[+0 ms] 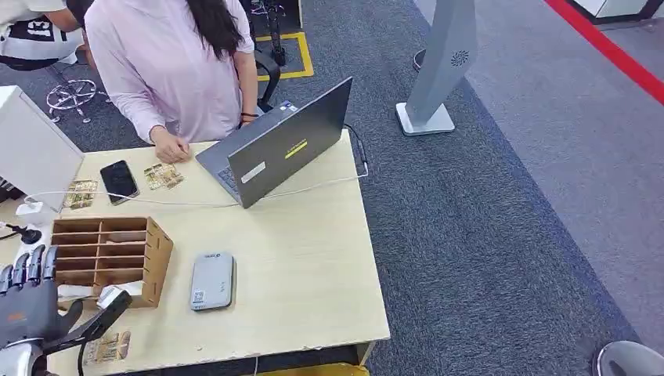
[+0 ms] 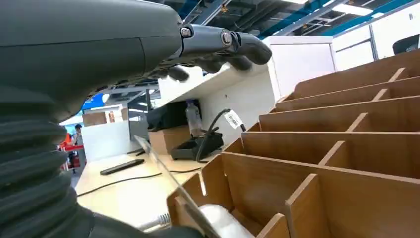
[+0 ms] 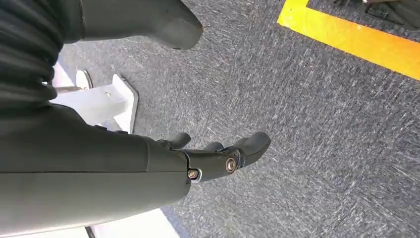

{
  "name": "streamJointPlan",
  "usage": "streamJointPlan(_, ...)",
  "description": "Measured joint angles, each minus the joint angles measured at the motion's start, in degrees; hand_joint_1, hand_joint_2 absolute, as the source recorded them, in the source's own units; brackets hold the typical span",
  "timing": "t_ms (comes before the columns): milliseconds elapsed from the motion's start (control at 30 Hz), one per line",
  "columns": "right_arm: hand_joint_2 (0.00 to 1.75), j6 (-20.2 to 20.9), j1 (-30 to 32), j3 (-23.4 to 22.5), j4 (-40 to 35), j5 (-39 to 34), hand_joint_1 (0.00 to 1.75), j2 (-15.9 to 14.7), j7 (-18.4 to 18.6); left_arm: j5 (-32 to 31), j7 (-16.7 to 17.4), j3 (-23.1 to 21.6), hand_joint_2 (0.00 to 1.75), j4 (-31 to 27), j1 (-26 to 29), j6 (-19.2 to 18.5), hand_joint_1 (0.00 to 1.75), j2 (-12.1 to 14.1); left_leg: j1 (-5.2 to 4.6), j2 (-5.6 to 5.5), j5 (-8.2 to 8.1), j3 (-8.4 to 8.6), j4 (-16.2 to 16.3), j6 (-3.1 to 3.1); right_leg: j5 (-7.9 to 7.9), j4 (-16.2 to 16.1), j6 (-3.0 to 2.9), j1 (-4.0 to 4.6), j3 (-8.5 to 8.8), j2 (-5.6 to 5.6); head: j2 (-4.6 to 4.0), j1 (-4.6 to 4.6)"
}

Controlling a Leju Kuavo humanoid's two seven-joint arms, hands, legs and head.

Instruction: Pass the card to the sensor for recognition and then transmit it.

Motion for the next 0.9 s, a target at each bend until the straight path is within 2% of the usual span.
streamJointPlan(900,1.75,0.2,0.0,-0.2,0.0,0.9,0.0,0.0,-0.2,3.6,-2.1,-0.4,1.75,-1.0,0.8,0.1,1.75,0.0,-0.01,0.01,0.0,0.0,0.0,0.0,0.0,0.0,0.0,0.0,0.0,0.01,0.0,-0.02)
